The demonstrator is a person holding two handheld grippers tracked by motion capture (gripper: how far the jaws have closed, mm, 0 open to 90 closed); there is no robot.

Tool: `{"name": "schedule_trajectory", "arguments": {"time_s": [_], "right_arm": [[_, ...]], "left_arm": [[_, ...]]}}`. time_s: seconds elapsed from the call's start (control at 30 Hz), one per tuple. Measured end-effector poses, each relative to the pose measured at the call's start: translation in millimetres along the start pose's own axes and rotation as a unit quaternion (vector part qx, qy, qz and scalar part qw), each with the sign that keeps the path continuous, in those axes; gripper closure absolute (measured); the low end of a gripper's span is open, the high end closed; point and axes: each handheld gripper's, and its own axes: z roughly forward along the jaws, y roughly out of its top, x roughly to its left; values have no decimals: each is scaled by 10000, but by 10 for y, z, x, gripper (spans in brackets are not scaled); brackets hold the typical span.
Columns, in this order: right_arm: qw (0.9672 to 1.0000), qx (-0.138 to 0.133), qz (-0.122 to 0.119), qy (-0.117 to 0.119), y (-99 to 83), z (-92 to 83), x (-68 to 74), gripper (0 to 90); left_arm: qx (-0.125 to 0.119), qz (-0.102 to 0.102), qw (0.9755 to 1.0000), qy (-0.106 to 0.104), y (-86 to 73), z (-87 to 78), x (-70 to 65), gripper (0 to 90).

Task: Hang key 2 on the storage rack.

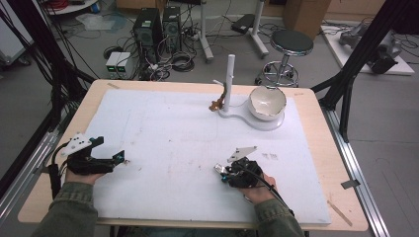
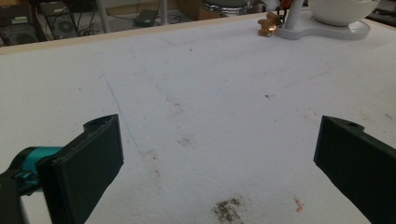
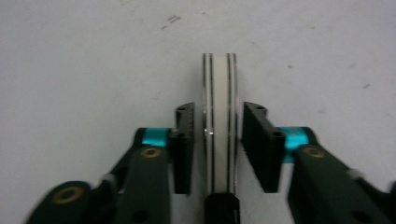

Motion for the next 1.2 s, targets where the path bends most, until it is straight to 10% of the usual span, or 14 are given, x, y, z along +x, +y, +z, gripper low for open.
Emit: {"name": "schedule_trajectory", "arguments": {"time_s": [0.57,1.2], "right_arm": [[9982,-247,523,-176,-25,-163,-75,746],[9853,-1297,1065,-318,-37,-581,-261,745]], "left_arm": [[-78,-34,10000,-33,3,-2,1,17],[-192,-64,9998,-73,-15,-55,1,17]]}}
